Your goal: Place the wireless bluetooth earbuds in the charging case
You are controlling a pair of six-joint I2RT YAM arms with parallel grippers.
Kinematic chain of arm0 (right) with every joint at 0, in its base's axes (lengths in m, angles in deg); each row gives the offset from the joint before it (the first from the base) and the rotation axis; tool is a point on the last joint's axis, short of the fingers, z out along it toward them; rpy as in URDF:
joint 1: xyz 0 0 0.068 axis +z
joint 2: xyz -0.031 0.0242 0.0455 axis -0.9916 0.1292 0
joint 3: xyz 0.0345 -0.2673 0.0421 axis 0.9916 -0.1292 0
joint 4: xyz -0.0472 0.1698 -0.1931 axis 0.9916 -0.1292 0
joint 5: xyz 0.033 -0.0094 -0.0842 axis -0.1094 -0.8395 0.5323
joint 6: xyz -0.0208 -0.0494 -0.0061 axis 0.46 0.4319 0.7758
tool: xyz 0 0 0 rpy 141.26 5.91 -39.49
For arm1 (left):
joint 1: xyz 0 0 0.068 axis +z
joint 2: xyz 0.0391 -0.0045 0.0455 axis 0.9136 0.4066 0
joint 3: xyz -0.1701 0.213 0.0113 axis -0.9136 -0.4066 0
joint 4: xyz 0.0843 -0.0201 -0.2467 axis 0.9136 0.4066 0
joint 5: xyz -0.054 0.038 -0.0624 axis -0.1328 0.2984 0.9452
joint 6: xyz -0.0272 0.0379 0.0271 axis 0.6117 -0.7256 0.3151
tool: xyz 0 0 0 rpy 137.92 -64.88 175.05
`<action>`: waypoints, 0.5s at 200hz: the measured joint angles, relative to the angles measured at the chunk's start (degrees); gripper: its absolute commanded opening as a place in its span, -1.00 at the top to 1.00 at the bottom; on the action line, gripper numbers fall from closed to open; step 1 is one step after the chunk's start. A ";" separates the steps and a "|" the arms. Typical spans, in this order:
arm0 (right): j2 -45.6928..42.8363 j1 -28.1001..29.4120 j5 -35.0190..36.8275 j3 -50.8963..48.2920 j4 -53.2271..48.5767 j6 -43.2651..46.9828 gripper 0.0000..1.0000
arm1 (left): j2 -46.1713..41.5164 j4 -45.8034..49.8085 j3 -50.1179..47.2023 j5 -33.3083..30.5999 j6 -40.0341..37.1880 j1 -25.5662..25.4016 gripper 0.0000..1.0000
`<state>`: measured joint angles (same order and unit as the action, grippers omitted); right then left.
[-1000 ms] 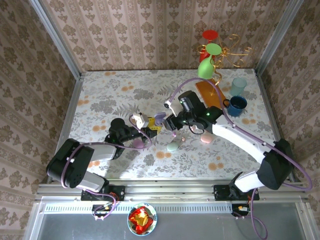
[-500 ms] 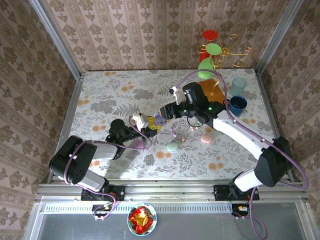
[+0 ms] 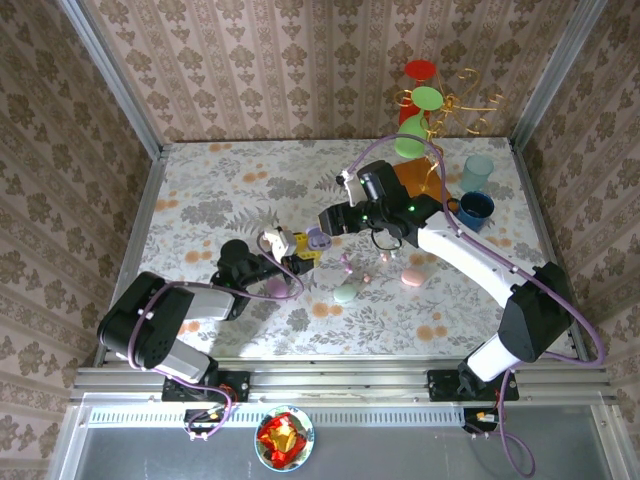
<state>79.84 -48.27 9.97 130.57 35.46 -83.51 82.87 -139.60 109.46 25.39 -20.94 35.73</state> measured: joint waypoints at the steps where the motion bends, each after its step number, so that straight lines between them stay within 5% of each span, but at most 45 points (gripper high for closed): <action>1: 0.00 0.00 -0.02 0.00 0.00 0.02 -0.38 | -0.04 0.00 0.00 0.00 0.02 0.00 0.81; 100: -5.73 -2.64 -4.90 -7.85 2.80 -3.87 -0.40 | -0.87 -0.02 0.02 -1.53 4.17 0.00 0.81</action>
<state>74.11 -50.91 5.07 122.72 38.26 -87.38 81.99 -139.62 109.48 23.86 -16.76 35.73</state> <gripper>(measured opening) 0.694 0.337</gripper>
